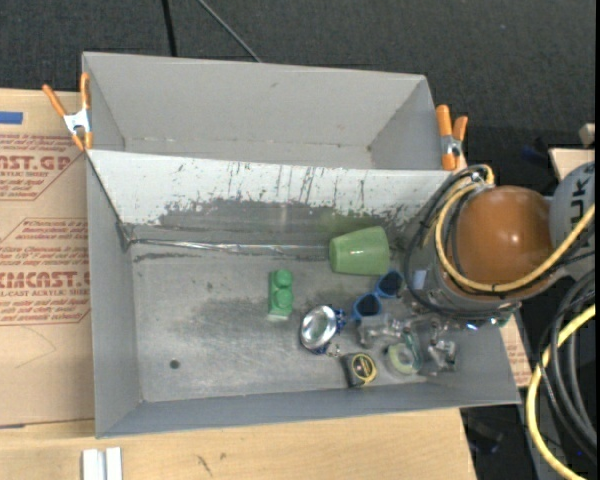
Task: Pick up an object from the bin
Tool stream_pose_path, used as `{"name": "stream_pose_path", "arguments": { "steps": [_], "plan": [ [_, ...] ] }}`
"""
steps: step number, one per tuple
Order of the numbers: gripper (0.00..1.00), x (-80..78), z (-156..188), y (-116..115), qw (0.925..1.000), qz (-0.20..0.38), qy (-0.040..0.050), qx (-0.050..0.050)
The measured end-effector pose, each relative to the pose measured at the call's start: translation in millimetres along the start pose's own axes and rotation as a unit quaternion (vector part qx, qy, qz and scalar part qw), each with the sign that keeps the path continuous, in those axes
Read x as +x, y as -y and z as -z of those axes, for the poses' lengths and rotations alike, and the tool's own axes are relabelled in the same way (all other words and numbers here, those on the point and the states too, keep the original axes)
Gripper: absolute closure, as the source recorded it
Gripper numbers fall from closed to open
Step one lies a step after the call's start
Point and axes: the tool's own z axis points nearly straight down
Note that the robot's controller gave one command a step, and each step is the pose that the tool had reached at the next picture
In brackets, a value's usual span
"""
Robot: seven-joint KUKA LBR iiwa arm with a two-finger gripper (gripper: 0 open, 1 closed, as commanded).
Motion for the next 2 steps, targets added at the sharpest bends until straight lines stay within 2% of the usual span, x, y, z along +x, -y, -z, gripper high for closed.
{"name": "stream_pose_path", "arguments": {
  "steps": [1, 2],
  "plan": [
    [1.00, 1.6, 1, 2, 1.0000, 0.000, -0.0010, 0.002],
    [1.00, -12.0, 145, 9, 0.9994, 0.034, -0.0003, 0.006]
  ]
}}
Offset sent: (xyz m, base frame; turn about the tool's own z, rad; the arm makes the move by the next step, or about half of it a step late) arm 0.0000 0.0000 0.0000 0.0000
